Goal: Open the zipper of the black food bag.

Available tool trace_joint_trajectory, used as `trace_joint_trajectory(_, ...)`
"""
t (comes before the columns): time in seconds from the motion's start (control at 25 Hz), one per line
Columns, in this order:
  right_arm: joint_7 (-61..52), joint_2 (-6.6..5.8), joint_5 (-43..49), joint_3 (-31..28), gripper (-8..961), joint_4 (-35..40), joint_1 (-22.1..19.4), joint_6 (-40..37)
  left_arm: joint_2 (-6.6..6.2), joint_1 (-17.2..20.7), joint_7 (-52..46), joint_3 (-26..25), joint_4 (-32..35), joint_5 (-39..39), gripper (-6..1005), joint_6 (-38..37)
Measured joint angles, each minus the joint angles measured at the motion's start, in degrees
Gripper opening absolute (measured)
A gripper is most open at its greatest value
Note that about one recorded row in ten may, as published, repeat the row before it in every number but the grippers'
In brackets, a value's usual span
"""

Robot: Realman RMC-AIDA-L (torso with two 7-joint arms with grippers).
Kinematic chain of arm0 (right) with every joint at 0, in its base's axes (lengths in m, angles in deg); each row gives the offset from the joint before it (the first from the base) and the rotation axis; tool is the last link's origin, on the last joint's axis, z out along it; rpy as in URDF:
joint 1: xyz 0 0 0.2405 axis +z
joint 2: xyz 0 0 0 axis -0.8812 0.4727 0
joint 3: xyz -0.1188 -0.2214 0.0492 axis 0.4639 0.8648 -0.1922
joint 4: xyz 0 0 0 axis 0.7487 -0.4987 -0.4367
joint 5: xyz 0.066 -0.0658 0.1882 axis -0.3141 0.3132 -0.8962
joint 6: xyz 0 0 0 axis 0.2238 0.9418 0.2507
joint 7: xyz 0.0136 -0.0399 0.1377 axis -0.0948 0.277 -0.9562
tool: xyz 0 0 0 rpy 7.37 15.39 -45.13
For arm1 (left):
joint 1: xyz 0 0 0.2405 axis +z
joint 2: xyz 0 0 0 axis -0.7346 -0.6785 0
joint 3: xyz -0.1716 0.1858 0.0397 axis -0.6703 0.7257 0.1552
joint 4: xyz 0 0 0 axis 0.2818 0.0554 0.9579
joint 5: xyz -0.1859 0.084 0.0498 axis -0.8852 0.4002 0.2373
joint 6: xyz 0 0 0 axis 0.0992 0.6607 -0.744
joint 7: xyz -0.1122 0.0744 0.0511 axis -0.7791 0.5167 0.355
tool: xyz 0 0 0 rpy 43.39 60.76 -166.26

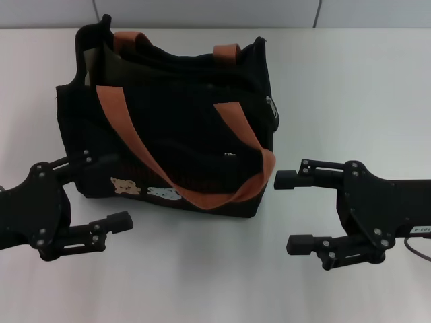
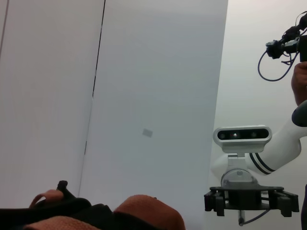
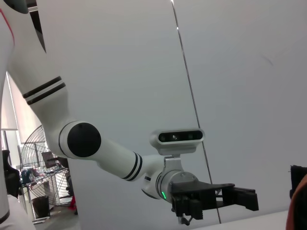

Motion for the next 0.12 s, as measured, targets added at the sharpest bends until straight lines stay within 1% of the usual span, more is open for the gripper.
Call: trace_joint_trajectory(0.12, 0.0, -0.01, -0.4, 0.3, 820, -0.1, 0.3, -0.1, 0.03, -0.1, -0.1, 0.0, 0.0, -0.1, 838, 0.0)
